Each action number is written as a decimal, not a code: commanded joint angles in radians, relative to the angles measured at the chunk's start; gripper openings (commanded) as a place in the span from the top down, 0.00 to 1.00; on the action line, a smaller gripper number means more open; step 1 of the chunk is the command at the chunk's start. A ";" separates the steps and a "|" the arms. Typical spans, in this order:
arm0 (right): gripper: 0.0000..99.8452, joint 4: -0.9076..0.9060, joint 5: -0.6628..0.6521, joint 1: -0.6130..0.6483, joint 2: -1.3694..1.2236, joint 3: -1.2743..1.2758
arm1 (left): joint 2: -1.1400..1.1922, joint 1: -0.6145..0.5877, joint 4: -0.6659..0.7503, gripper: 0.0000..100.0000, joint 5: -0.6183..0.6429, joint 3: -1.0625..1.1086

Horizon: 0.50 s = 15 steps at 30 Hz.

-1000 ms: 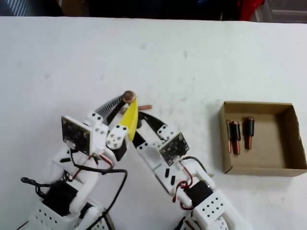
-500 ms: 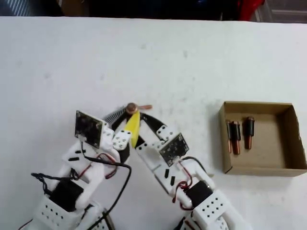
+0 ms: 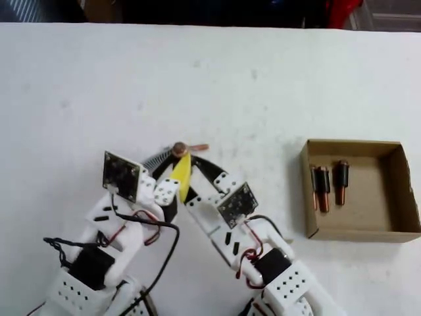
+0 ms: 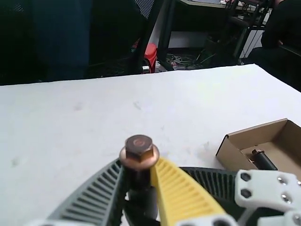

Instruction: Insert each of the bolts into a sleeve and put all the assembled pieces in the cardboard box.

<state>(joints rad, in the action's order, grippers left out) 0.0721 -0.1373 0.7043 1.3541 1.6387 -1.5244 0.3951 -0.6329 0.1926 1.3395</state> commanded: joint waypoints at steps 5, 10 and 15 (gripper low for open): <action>0.98 0.024 -0.011 -0.002 0.007 -0.014 | -0.013 -0.096 0.031 0.88 -0.040 -0.008; 0.98 0.024 -0.011 -0.004 0.007 -0.014 | -0.013 -0.094 0.031 0.79 -0.077 -0.006; 0.98 0.024 -0.011 -0.004 0.007 -0.014 | -0.013 -0.094 0.031 0.79 -0.080 -0.006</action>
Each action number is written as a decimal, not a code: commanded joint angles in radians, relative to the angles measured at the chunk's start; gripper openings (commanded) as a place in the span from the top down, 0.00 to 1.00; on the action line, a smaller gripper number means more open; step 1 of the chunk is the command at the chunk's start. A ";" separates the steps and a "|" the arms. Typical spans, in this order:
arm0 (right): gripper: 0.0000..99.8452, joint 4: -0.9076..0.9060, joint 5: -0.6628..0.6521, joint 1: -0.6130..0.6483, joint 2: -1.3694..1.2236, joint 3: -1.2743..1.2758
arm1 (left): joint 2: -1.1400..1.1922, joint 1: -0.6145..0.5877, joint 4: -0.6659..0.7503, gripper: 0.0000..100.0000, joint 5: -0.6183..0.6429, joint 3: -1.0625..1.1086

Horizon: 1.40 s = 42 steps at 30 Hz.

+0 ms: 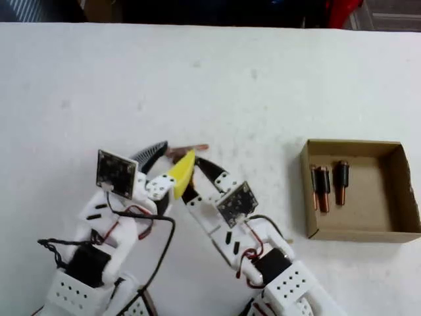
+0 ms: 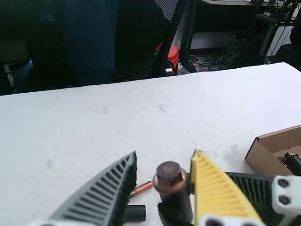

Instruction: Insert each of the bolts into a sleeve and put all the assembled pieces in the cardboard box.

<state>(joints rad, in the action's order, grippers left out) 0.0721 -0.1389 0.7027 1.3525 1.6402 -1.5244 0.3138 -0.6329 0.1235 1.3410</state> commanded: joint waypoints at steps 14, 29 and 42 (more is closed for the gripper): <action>0.98 0.022 -0.009 -0.007 0.008 0.018 | -0.016 -0.022 0.031 0.79 -0.012 -0.123; 0.98 -0.229 -0.009 -0.084 0.010 -0.094 | -0.016 -0.278 -0.364 0.97 -0.012 -0.377; 0.98 -0.664 -0.009 -0.248 0.007 -0.427 | -0.018 -0.372 -0.598 0.98 -0.014 -0.566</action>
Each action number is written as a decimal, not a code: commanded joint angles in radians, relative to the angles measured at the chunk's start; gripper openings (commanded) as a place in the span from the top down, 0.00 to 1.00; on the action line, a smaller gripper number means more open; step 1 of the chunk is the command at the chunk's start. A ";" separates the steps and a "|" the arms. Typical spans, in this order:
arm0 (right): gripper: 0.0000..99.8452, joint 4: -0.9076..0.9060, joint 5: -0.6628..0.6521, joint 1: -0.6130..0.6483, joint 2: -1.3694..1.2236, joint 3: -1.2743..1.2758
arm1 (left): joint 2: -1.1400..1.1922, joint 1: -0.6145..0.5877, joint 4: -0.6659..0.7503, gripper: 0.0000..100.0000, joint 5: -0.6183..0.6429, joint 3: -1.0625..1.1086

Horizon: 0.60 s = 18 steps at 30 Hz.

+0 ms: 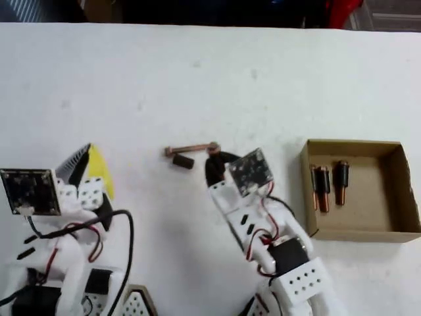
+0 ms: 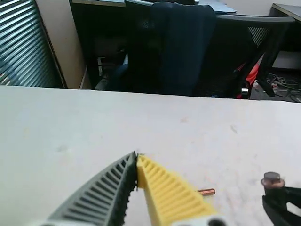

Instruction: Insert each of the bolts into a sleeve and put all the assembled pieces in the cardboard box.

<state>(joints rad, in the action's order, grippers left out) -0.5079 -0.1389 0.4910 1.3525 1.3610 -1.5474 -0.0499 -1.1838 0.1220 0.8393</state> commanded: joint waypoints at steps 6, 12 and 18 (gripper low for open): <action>0.98 -0.357 -0.009 -0.114 0.001 -0.376 | -0.170 -0.004 -0.084 0.98 -0.035 -0.015; 0.98 -0.492 -0.061 -0.174 -0.001 -0.543 | -0.282 -0.008 -0.115 0.98 -0.104 0.106; 0.98 -0.619 -0.124 -0.263 -0.001 -0.706 | -0.282 -0.008 -0.147 0.98 -0.112 0.144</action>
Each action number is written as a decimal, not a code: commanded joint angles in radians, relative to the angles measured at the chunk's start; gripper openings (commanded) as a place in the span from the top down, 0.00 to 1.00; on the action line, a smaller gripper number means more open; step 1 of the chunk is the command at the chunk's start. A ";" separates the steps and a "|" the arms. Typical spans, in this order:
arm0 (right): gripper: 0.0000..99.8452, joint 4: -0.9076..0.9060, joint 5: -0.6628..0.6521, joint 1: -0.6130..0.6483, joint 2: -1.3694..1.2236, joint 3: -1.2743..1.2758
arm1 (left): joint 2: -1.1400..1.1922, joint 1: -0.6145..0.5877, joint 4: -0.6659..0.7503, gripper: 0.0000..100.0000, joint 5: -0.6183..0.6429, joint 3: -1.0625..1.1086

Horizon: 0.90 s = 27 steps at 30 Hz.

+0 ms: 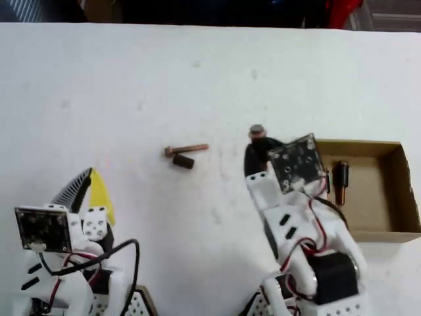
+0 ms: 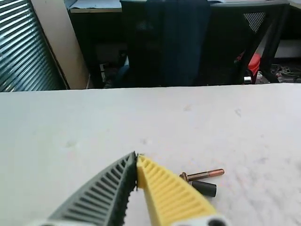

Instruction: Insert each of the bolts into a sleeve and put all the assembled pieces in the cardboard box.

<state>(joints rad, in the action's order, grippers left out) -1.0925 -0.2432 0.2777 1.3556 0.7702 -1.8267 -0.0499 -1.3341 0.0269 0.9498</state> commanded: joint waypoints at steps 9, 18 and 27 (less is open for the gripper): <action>0.98 -0.170 -0.025 -0.163 -0.033 -0.292 | -0.002 -0.104 0.166 0.98 -0.066 0.327; 0.98 -0.282 -0.026 -0.180 -0.397 -0.468 | -0.002 -0.107 0.176 0.98 -0.064 0.502; 0.98 -0.274 -0.149 -0.367 -0.806 -0.535 | -0.002 -0.107 0.180 0.98 -0.064 0.637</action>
<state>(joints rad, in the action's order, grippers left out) -1.3717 -0.3414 -0.0215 0.6421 0.3268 -1.8113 -0.1496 -1.1930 -0.0299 1.5789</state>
